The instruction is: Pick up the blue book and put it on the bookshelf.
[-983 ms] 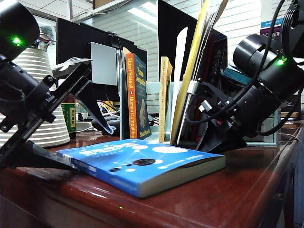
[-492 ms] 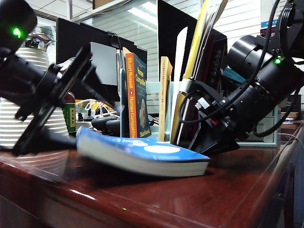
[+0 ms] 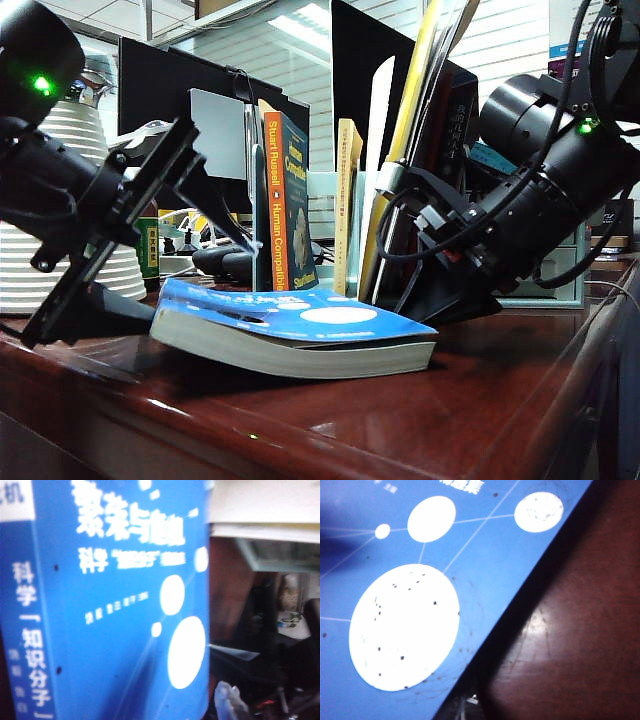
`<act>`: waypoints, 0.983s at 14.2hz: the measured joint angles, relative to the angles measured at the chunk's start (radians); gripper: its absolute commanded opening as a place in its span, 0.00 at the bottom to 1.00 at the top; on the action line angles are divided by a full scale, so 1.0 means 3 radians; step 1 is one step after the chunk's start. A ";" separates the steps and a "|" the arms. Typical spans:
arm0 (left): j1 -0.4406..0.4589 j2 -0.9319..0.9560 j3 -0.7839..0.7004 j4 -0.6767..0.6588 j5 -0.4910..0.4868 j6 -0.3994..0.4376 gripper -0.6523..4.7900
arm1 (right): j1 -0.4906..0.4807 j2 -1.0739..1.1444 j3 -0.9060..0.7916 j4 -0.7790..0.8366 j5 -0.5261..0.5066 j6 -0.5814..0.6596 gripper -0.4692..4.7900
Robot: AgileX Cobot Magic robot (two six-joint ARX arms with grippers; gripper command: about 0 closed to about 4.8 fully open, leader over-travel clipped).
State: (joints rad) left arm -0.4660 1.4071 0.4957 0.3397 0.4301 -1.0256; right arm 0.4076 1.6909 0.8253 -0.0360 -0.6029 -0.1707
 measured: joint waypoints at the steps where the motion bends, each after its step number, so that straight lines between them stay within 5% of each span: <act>1: 0.0000 0.0023 0.0000 0.0003 0.0000 0.0000 0.84 | 0.0000 0.0000 0.0000 0.0000 0.0000 -0.0003 0.09; 7: 0.0000 0.0128 0.0001 0.0100 0.0019 0.0001 0.81 | -0.0001 0.0001 0.0000 0.0000 -0.0061 -0.0025 0.09; 9: 0.0000 0.0128 0.0001 0.0106 0.0023 0.0001 0.63 | -0.0001 0.0001 0.0000 0.0000 -0.0075 -0.0025 0.09; 10: 0.0001 0.0128 0.0001 0.0128 0.0020 0.0001 0.63 | -0.0005 0.0001 0.0000 -0.0001 -0.0172 -0.0027 0.09; 11: 0.0001 0.0128 0.0001 0.0140 0.0022 0.0001 0.51 | -0.0004 0.0001 0.0000 -0.0001 -0.0188 -0.0028 0.09; 13: 0.0001 0.0128 0.0000 0.0136 0.0020 0.0003 0.11 | -0.0003 0.0001 0.0000 -0.0003 -0.0187 -0.0029 0.09; 14: 0.0001 0.0130 0.0000 0.0128 0.0020 -0.0003 0.11 | -0.0004 0.0001 0.0000 -0.0003 -0.0184 -0.0029 0.09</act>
State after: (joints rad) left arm -0.4656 1.4460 0.4957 0.3782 0.4362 -1.0264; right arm 0.4065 1.6913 0.8253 -0.0368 -0.6582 -0.1795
